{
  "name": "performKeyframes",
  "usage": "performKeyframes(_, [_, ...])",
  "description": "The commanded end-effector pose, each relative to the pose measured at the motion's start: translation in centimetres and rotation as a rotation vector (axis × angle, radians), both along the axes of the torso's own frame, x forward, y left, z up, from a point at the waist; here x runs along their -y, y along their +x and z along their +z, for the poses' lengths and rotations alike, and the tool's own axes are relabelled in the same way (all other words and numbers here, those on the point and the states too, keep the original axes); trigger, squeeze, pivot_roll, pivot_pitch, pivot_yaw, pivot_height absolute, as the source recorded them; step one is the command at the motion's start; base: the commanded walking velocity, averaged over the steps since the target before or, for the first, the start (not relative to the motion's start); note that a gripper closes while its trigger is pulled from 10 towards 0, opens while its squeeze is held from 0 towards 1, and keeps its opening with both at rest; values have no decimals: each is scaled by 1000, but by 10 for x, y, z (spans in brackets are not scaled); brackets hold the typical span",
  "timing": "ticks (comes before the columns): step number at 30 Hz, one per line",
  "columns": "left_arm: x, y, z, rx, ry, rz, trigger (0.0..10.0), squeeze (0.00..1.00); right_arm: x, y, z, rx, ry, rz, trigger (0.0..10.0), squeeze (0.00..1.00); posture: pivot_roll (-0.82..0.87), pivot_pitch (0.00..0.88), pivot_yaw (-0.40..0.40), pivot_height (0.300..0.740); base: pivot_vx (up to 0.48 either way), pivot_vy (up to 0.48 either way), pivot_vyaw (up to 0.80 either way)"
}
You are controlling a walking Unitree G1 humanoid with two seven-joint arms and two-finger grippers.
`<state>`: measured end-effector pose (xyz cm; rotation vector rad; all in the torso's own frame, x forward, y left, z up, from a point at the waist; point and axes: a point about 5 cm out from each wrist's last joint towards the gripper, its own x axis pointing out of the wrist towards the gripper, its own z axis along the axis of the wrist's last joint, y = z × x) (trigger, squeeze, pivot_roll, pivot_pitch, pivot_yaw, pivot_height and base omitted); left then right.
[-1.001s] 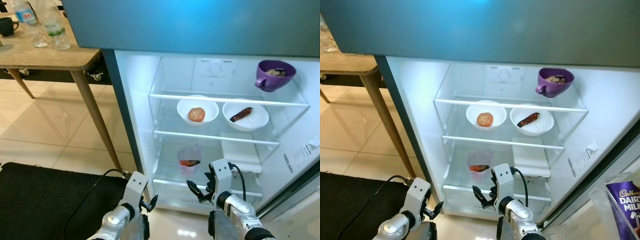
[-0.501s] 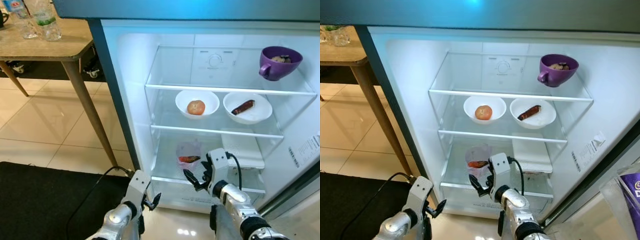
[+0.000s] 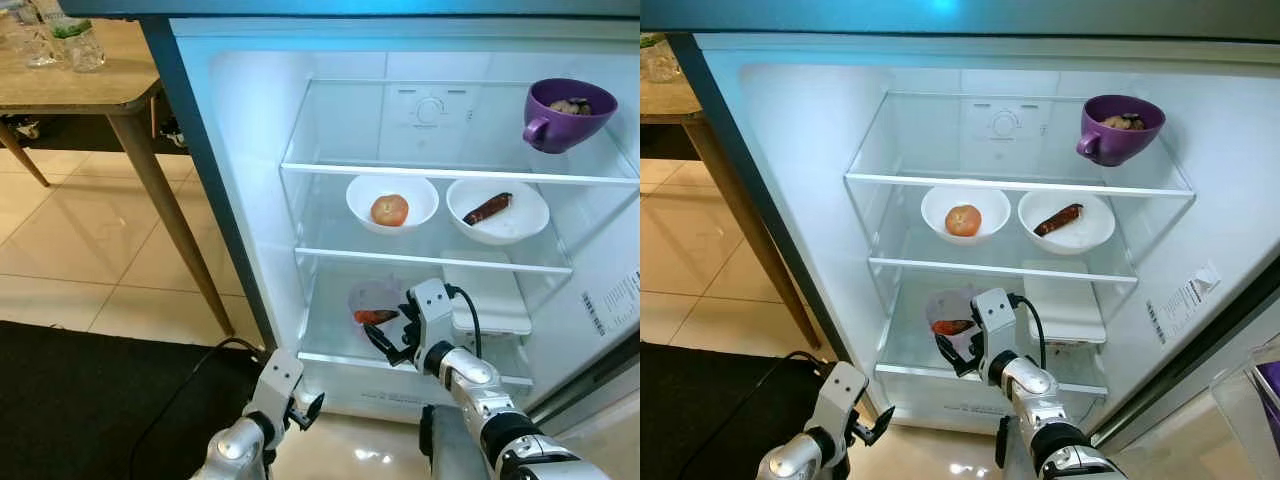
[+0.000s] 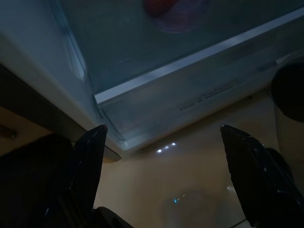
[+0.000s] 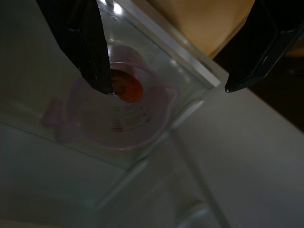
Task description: Restocking fridge
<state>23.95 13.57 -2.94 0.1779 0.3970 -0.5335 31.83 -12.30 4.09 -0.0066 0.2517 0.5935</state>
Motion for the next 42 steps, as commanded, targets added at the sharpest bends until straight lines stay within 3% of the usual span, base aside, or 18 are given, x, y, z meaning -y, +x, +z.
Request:
performKeyframes(1, [4, -5, -3, 2, 3, -13, 10000, 0, 2, 6, 11, 32, 80, -6, 10000, 0, -6, 111, 16, 383, 0, 0, 0])
performKeyframes(5, [3, -5, -2, 22, 14, -4, 10000, 0, 5, 11, 26, 63, 215, 44, 10000, 0, -7, 121, 12, 369, 0, 0, 0])
performKeyframes(7, [1, -4, 0, 42, 23, 12, 10000, 0, -1, 5, 26, 74, 183, 171, 10000, 0, -7, 121, 12, 369, 0, 0, 0])
performKeyframes(8, [1, -4, 0, 42, 23, 12, 10000, 0, -1, 5, 26, 74, 183, 171, 10000, 0, -7, 121, 12, 369, 0, 0, 0])
performKeyframes(9, [0, -3, 2, 62, 27, 21, 10000, 0, -5, 1, 21, 64, 110, 230, 10000, 0, -9, 134, 10, 369, 0, 0, 0])
performKeyframes(10, [-2, -1, 4, 85, 27, 34, 10000, 0, -8, -4, 13, 56, -36, 290, 10000, 0, -10, 141, 8, 369, 0, 0, 0])
performKeyframes(11, [-2, -1, 4, 85, 27, 34, 10000, 0, -8, -4, 13, 56, -36, 290, 10000, 0, -10, 141, 8, 369, 0, 0, 0])
performKeyframes(12, [-4, 0, 8, 119, 22, 54, 10000, 0, -10, -9, 4, 52, -198, 358, 10000, 0, -13, 150, 5, 369, 0, 0, 0])
performKeyframes(15, [-5, 1, 9, 128, 19, 62, 10000, 0, -10, -10, 2, 51, -224, 372, 10000, 0, -13, 150, 5, 369, 0, 0, 0])
performKeyframes(17, [-14, 5, 18, 213, 23, 133, 10000, 0, -10, -8, 5, 69, -261, 381, 10000, 0, -11, 178, -3, 369, 0, 0, 0])
performKeyframes(19, [-14, 5, 18, 213, 23, 133, 10000, 0, -10, -8, 5, 69, -261, 381, 10000, 0, -11, 178, -3, 369, 0, 0, 0])
performKeyframes(21, [-16, 6, 22, 263, 30, 160, 10000, 0, -8, -4, 6, 85, -343, 376, 10000, 0, -10, 189, -7, 369, 0, 0, 0])
performKeyframes(27, [-9, -5, 20, 292, 31, 140, 10000, 0, -9, 8, 15, 147, -441, 294, 10000, 4, -1, 222, -15, 369, 0, 0, 0])
performKeyframes(28, [-8, -9, 18, 287, 29, 136, 10000, 0, -11, 11, 16, 160, -464, 281, 10000, 455, 1, 231, -16, 369, 0, 0, 0])
performKeyframes(29, [-6, -14, 16, 283, 26, 134, 10000, 0, -15, 13, 18, 176, -487, 269, 10000, 820, 4, 238, -17, 369, 0, 0, 0])
performKeyframes(31, [-5, -17, 15, 284, 25, 131, 10000, 0, -19, 15, 19, 183, -488, 270, 10000, 1000, 10, 251, -18, 369, 0, 0, 0])
performKeyframes(35, [-4, -21, 16, 292, 26, 115, 10000, 0, -32, 14, 24, 207, -447, 332, 10000, 1000, 19, 270, -20, 369, 0, 0, 0])
performKeyframes(42, [-5, -25, 17, 302, 32, 107, 10000, 0, -34, 18, 34, 252, -434, 346, 10000, 996, 25, 291, -21, 369, 0, 0, 0])
